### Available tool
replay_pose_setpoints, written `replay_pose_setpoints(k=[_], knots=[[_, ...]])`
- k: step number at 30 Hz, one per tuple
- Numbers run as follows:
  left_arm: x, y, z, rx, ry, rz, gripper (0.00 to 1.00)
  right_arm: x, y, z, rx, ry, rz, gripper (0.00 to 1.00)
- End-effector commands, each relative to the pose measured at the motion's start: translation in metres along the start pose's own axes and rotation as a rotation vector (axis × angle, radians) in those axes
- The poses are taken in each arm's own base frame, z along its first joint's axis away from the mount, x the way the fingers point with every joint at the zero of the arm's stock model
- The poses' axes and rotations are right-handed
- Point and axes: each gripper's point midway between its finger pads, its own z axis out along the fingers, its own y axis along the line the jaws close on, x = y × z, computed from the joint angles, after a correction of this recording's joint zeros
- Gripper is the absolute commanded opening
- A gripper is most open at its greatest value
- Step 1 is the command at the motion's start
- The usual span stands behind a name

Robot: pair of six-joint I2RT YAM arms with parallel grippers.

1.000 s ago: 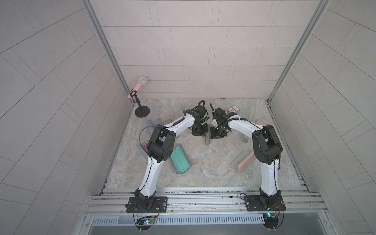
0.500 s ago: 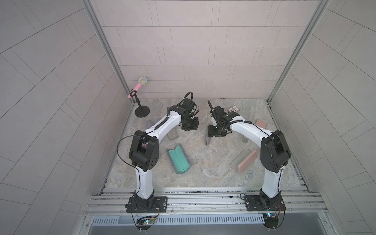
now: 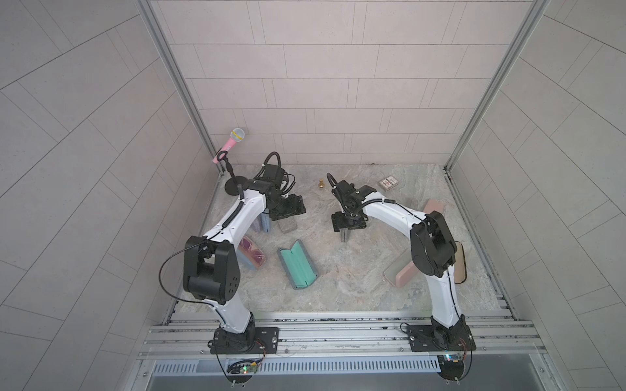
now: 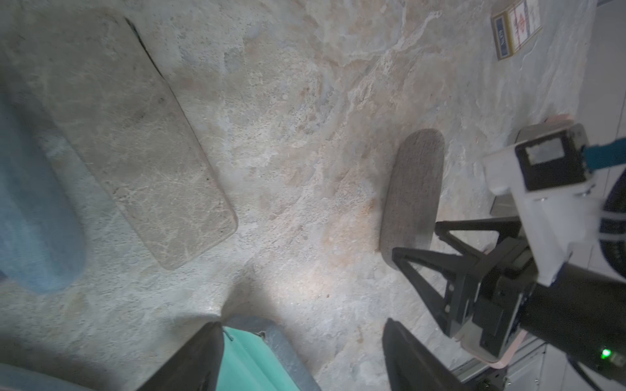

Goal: Close the glasses case
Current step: Move the glasses case to the center of the board.

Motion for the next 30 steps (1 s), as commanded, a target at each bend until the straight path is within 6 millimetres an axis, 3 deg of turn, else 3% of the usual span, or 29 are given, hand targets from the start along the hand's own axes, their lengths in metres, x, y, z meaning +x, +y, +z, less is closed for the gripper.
replay_pose_setpoints(k=[1, 6, 11, 16, 20, 30], knots=[[0.003, 0.003, -0.005, 0.003, -0.047, 0.032, 0.87, -0.005, -0.009, -0.004, 0.053, -0.011, 0.035, 0.81], [0.004, 0.005, -0.005, -0.002, -0.051, 0.020, 0.88, -0.007, -0.010, 0.007, 0.059, 0.004, 0.041, 0.76], [0.007, 0.006, -0.001, 0.004, -0.038, 0.010, 0.89, -0.008, -0.016, 0.016, 0.061, 0.015, 0.055, 0.56], [0.007, 0.006, 0.001, 0.001, -0.034, 0.010, 0.89, -0.008, -0.033, 0.020, 0.080, 0.024, 0.082, 0.43], [0.008, 0.008, 0.005, 0.000, -0.022, 0.003, 0.89, -0.009, -0.054, 0.016, 0.100, 0.013, 0.117, 0.36], [0.010, 0.008, 0.009, 0.004, -0.005, -0.001, 0.89, -0.009, -0.134, -0.008, 0.162, -0.014, 0.231, 0.34]])
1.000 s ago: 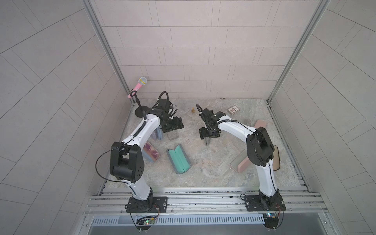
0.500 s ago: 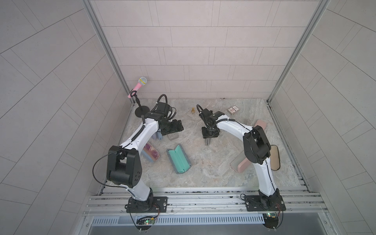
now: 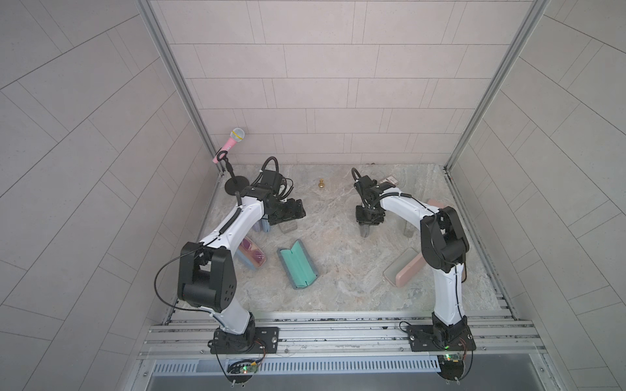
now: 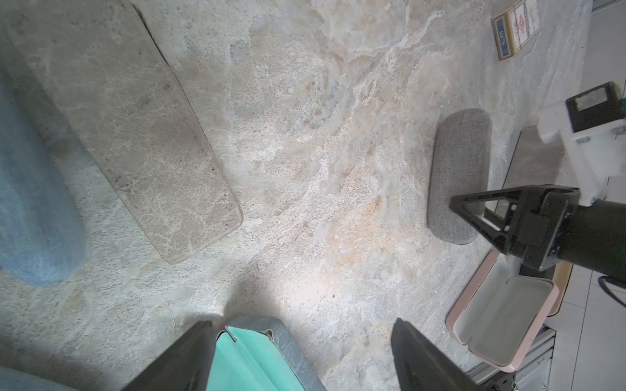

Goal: Close the glasses case
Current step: Move the glasses case to the center of the board.

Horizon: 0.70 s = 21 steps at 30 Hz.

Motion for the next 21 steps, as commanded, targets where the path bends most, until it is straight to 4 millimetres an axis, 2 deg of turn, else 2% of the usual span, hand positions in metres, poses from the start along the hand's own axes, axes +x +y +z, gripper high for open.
replay_pose_setpoints(k=[1, 5, 12, 17, 21], knots=[[0.005, 0.004, 0.006, -0.004, 0.025, -0.006, 0.89, -0.001, -0.036, -0.011, 0.068, -0.006, 0.024, 0.34], [0.006, 0.004, 0.008, -0.006, 0.034, -0.007, 0.89, -0.006, -0.064, -0.011, 0.092, 0.003, 0.064, 0.34], [0.009, 0.006, 0.012, -0.015, 0.051, -0.008, 0.89, -0.010, -0.099, -0.002, 0.135, 0.022, 0.122, 0.34], [0.011, 0.008, 0.017, -0.027, 0.065, -0.008, 0.89, -0.012, -0.118, 0.002, 0.150, 0.034, 0.150, 0.34], [0.013, 0.008, 0.020, -0.031, 0.075, -0.007, 0.89, -0.009, -0.124, 0.004, 0.157, 0.046, 0.146, 0.37]])
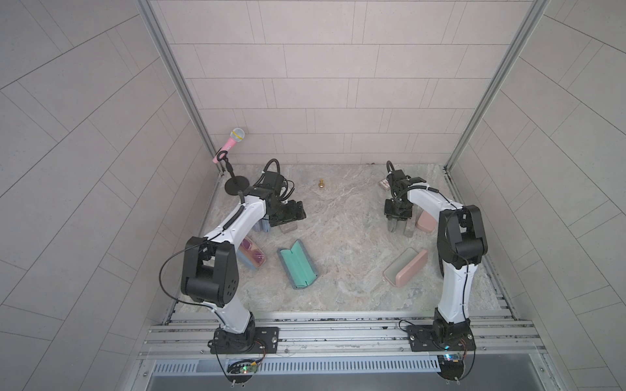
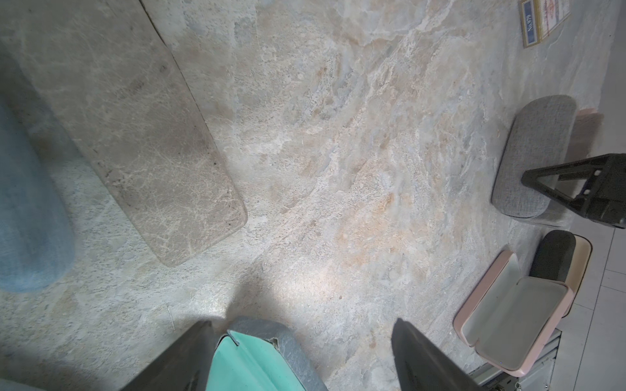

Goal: Close the glasses case
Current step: Move the glasses case to the center of the board.

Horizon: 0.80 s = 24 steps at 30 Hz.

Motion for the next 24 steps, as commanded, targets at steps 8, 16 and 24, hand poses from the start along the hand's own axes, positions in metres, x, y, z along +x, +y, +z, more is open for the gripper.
replay_pose_setpoints(k=[8, 16, 24], knots=[[0.009, 0.005, 0.007, -0.039, 0.033, 0.008, 0.90, 0.019, -0.014, -0.001, 0.026, 0.041, -0.037, 0.60], [0.018, 0.010, -0.014, -0.087, 0.004, -0.027, 0.90, 0.036, -0.008, -0.050, -0.074, -0.035, -0.059, 0.68], [0.058, 0.035, -0.028, -0.230, 0.009, -0.092, 0.90, 0.077, 0.017, -0.092, -0.160, -0.079, -0.167, 0.70]])
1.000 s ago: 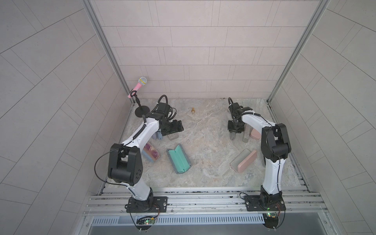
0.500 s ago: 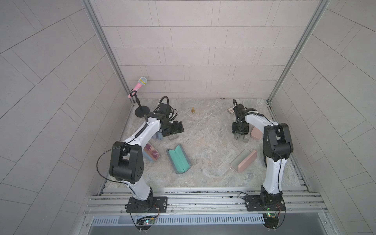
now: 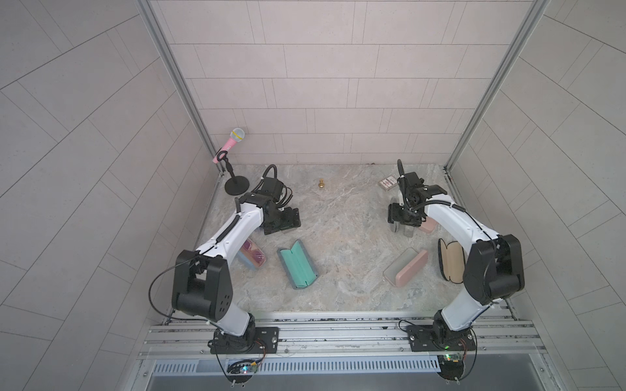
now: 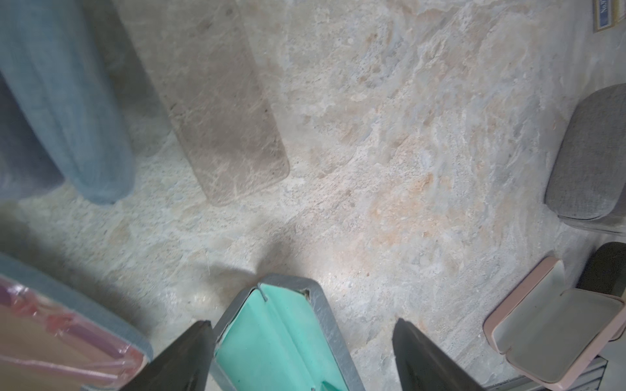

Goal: Close the glasses case
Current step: Move the glasses case to the center of the board, then pick up the glasses case at the center of the board.

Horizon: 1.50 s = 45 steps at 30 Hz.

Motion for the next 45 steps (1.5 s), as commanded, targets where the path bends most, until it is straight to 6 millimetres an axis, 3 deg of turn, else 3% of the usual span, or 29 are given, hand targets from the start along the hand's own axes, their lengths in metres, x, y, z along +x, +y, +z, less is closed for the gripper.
replay_pose_setpoints(k=[1, 8, 15, 21, 29, 34, 45], knots=[[0.025, 0.020, -0.004, -0.099, 0.018, -0.045, 0.90, 0.026, 0.013, -0.007, -0.025, 0.039, -0.063, 0.70], [0.055, 0.033, -0.006, -0.147, 0.007, -0.098, 0.90, 0.060, 0.045, -0.025, -0.108, 0.025, -0.159, 0.70], [0.083, 0.046, 0.001, -0.216, 0.029, -0.131, 0.90, 0.096, 0.071, -0.028, -0.167, 0.053, -0.268, 0.70], [0.107, 0.059, 0.007, -0.286, 0.042, -0.155, 0.90, 0.115, 0.075, -0.028, -0.180, 0.074, -0.298, 0.70], [0.122, 0.061, 0.017, -0.287, 0.053, -0.176, 0.88, 0.123, 0.074, -0.018, -0.176, 0.102, -0.292, 0.70], [0.128, 0.056, 0.033, -0.280, 0.080, -0.165, 0.79, 0.121, 0.078, -0.015, -0.181, 0.109, -0.291, 0.70], [0.132, 0.039, 0.072, -0.232, 0.140, -0.154, 0.38, 0.116, 0.080, -0.015, -0.169, 0.105, -0.294, 0.70]])
